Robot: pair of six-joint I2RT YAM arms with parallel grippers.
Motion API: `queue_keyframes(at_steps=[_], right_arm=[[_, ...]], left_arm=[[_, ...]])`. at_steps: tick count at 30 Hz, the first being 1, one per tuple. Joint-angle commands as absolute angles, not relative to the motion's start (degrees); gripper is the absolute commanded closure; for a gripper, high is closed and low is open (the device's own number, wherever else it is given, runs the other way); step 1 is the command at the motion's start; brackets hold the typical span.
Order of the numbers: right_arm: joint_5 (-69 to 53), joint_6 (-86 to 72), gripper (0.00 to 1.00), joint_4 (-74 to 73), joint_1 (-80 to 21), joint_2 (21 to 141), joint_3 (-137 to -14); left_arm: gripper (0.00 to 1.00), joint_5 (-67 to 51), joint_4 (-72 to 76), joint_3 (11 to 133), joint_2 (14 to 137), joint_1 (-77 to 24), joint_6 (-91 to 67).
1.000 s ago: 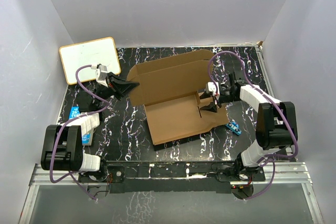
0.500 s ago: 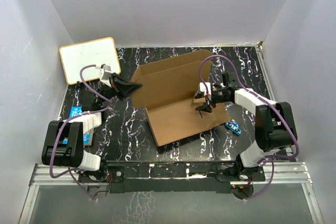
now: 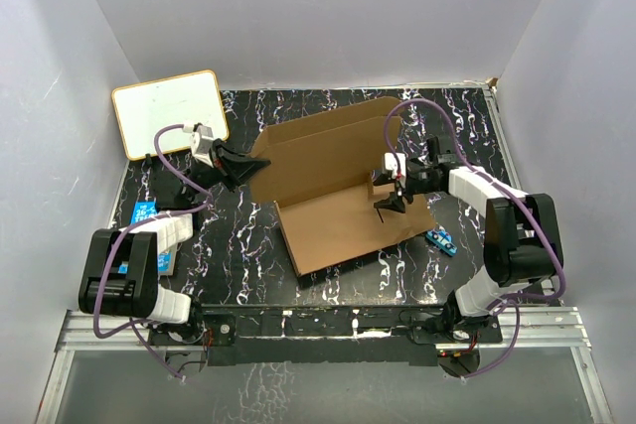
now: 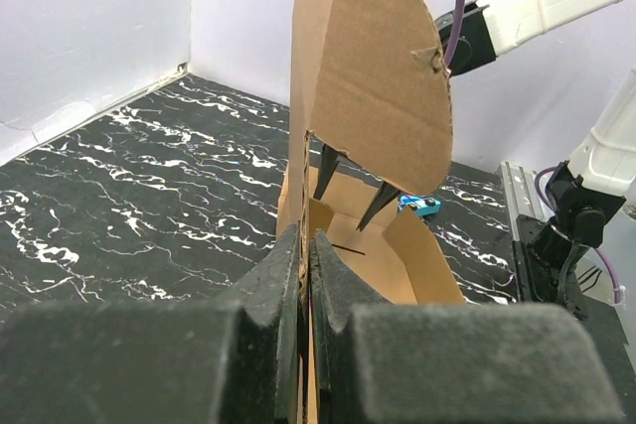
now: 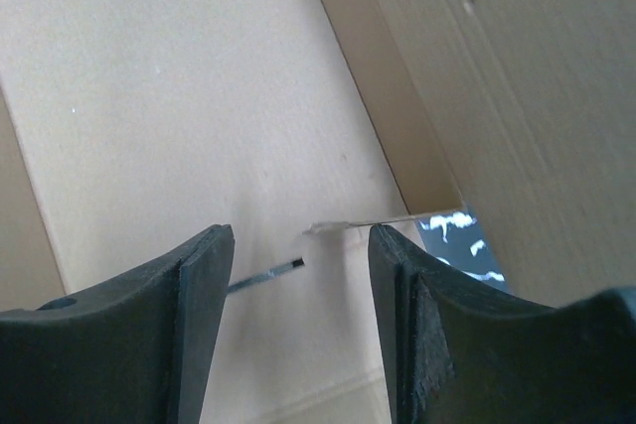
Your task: Fold the paper box
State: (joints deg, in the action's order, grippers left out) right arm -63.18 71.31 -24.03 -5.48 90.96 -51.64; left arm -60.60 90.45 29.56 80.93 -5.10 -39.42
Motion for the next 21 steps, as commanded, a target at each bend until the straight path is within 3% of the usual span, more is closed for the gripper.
queue_keyframes(at_steps=[1,13,21], right_arm=[[-69.27,80.52,0.38,-31.49,-0.94,90.4,-55.33],[-73.34,89.24,0.42,-43.83,11.36,90.16,-60.28],[-71.92,68.37,0.48,-25.22,13.0,91.24,-59.19]], left_arm=[[1.0,-59.92,88.99,29.7,78.66,-5.38,-36.28],[1.0,-61.53,90.38,30.15,76.12,-4.22,-37.07],[1.0,-62.21,102.98,32.03,80.43,-3.99,-45.78]])
